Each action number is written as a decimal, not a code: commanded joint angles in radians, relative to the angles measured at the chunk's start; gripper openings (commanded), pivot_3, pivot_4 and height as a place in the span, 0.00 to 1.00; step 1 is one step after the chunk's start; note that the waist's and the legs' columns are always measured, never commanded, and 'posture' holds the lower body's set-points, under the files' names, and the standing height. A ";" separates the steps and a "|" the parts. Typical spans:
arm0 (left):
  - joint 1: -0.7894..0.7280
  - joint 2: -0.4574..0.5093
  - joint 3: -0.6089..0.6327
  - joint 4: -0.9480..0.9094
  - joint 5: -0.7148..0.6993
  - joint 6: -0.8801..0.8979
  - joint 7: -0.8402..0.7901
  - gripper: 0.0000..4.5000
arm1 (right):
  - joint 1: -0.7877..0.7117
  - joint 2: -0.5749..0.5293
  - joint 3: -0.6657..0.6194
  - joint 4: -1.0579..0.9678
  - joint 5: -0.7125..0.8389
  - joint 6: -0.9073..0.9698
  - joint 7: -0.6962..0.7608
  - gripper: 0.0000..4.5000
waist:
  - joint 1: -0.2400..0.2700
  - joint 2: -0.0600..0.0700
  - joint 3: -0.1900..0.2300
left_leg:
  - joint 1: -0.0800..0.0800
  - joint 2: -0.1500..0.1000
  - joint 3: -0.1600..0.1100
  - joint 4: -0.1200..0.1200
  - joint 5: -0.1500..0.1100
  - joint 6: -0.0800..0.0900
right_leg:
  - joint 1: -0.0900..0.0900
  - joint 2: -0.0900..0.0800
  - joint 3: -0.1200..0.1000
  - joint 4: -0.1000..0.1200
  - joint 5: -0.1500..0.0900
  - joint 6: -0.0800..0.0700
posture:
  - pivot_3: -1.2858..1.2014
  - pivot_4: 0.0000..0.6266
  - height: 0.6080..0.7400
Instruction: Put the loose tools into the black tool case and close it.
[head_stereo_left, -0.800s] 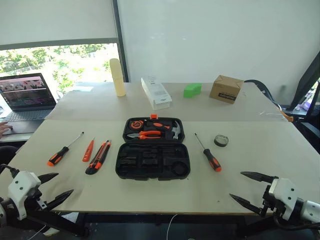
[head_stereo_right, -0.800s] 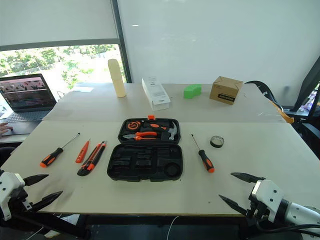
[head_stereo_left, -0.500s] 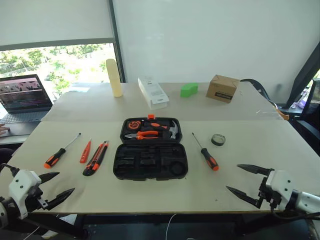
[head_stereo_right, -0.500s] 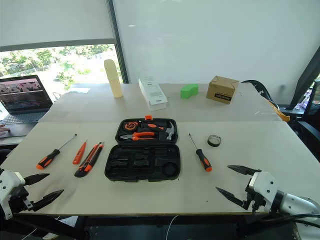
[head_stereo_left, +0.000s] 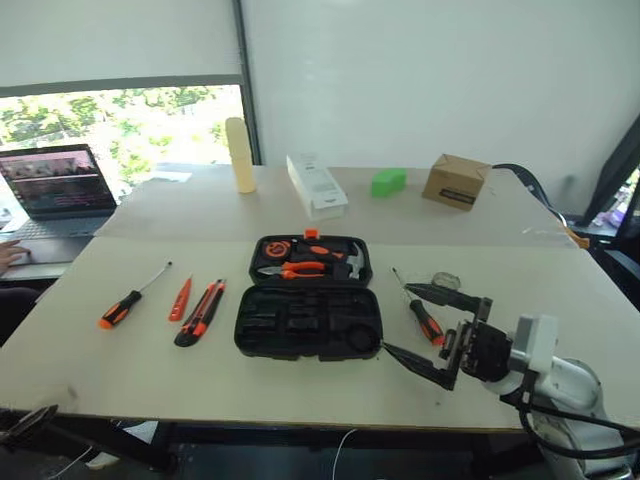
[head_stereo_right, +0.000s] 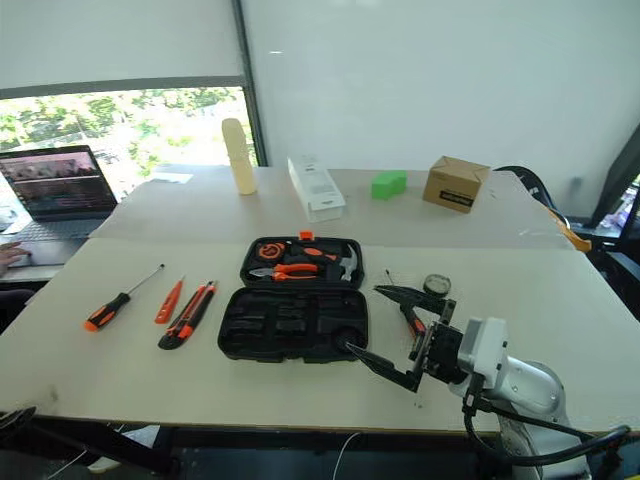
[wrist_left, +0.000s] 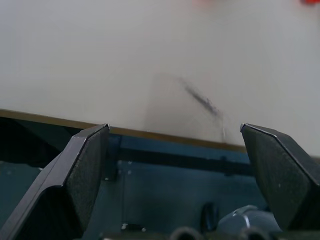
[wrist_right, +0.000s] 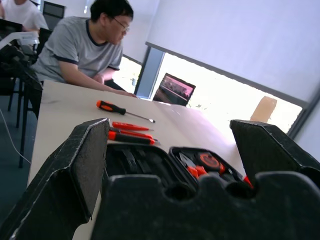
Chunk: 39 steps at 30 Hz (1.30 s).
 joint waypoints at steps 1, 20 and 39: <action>-0.193 0.177 -0.105 -0.013 -0.017 0.132 0.022 1.00 | -0.019 -0.021 -0.008 -0.052 -0.002 0.031 -0.023 0.99 | 0.012 -0.005 0.000 | 0.000 0.000 -0.002 0.000 0.001 -0.001 | 0.000 0.000 -0.002 0.001 0.001 -0.001 | 0.52 0.24 1.00; -1.337 0.179 -1.003 1.021 0.619 -0.038 -0.075 0.75 | -0.036 0.029 0.016 0.022 -0.051 0.016 -0.042 1.00 | -0.058 -0.012 -0.004 | -0.009 -0.002 0.009 0.002 -0.001 -0.001 | -0.021 -0.001 -0.009 0.018 0.006 -0.007 | 0.52 0.24 1.00; -1.354 0.111 -0.902 0.624 0.391 -0.431 -0.760 0.13 | 0.111 -0.055 -0.166 -0.032 -0.049 0.039 -0.087 1.00 | -0.012 -0.015 -0.003 | -0.017 -0.004 0.005 0.016 -0.002 0.001 | -0.020 -0.005 -0.014 0.014 0.007 -0.004 | 0.52 0.24 1.00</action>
